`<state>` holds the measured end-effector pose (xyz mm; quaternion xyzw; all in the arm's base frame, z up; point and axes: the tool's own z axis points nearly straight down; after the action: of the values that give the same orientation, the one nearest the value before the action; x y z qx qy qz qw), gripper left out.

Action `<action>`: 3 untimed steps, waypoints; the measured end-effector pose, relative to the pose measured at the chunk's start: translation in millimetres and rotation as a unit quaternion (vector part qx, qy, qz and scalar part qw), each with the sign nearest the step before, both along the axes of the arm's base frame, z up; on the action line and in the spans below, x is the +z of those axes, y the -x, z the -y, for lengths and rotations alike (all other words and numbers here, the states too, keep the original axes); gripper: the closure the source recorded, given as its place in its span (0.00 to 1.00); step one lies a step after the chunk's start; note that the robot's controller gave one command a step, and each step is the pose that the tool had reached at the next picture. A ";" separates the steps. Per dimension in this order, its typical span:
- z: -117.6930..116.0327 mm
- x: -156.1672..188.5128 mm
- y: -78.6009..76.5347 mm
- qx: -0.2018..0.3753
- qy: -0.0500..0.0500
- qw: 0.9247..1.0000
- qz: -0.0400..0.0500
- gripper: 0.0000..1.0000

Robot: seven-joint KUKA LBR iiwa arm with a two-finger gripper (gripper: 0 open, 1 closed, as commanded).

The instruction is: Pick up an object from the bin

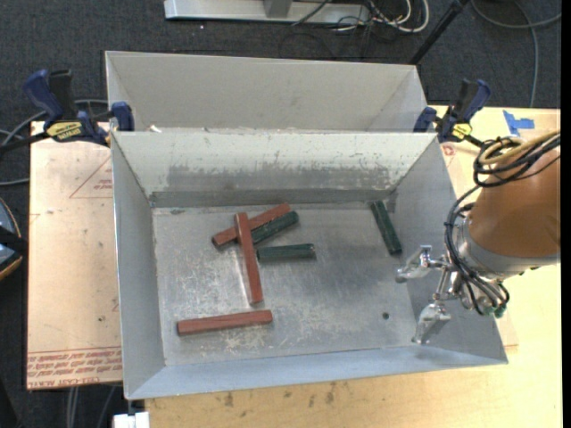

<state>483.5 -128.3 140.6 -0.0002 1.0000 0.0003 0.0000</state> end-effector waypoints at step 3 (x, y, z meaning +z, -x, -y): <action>15.8 49.6 -48.6 0.017 0.000 1.000 0.001 1.00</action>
Offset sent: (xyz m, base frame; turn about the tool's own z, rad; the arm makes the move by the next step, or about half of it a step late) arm 0.0476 -0.0169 0.0498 -0.0328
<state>532.1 -144.1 190.2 -0.0176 0.9998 0.0002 0.0010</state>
